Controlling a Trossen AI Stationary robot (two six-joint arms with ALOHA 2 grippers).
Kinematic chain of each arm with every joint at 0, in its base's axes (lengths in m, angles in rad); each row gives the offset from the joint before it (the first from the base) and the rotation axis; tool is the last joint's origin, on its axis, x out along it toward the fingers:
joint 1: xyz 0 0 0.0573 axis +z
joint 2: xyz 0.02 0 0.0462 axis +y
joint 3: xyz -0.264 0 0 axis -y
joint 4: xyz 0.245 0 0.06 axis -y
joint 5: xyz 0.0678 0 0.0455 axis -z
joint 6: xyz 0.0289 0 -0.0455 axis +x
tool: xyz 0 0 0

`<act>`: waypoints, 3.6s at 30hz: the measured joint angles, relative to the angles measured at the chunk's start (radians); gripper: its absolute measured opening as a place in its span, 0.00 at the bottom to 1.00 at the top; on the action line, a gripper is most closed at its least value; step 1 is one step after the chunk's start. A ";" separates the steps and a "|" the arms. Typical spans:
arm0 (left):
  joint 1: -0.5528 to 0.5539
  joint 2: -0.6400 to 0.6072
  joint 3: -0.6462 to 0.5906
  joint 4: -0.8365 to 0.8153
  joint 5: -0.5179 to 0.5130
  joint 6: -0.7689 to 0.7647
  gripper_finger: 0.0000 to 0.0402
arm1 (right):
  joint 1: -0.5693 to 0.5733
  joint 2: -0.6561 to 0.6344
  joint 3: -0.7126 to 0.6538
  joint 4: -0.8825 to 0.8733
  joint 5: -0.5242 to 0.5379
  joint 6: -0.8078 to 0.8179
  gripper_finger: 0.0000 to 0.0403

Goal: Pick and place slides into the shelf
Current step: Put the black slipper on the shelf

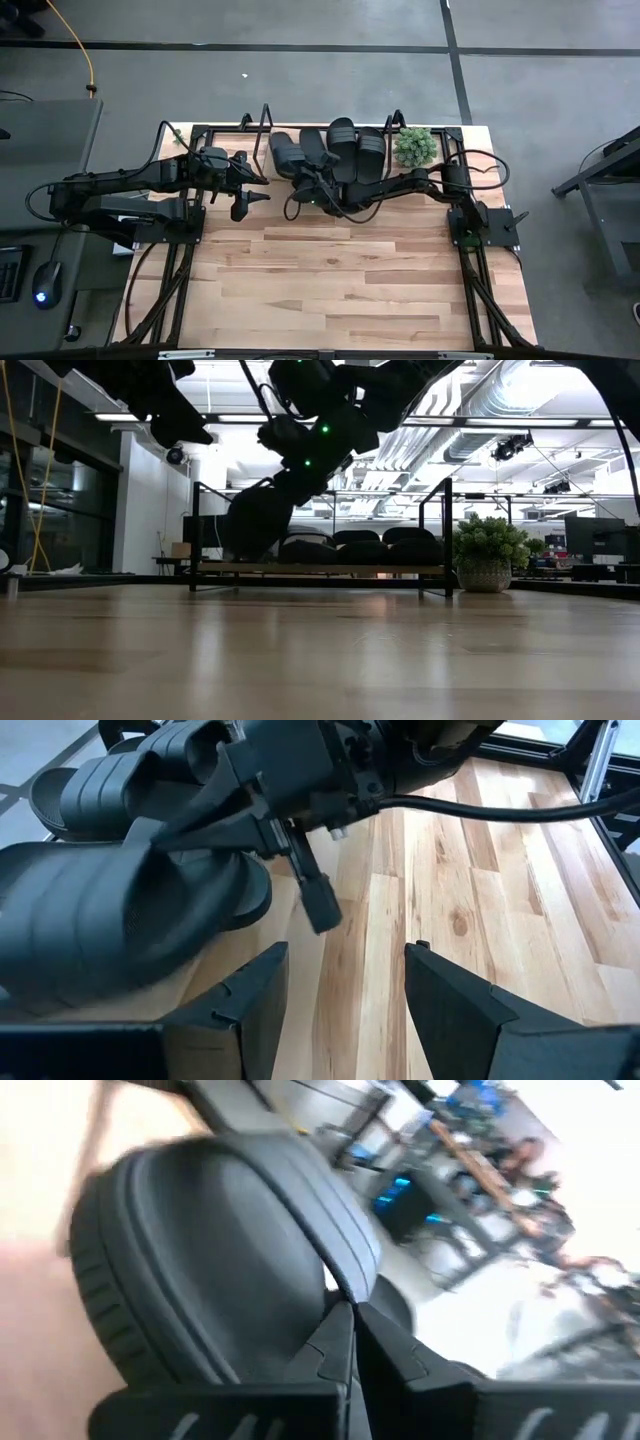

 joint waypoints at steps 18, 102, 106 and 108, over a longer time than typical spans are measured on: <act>0.000 0.000 0.000 0.000 0.000 -0.002 0.46 | -0.035 0.019 0.001 0.021 -0.438 0.054 0.06; 0.000 0.000 0.000 0.000 -0.026 -0.007 0.46 | -0.139 0.085 0.039 0.033 -0.646 0.096 0.00; 0.000 0.000 0.000 0.000 -0.026 -0.007 0.46 | -0.138 0.085 0.040 0.032 -0.626 0.099 0.00; 0.000 0.000 0.000 0.000 -0.026 -0.007 0.46 | -0.138 0.085 0.040 0.033 -0.619 0.099 0.00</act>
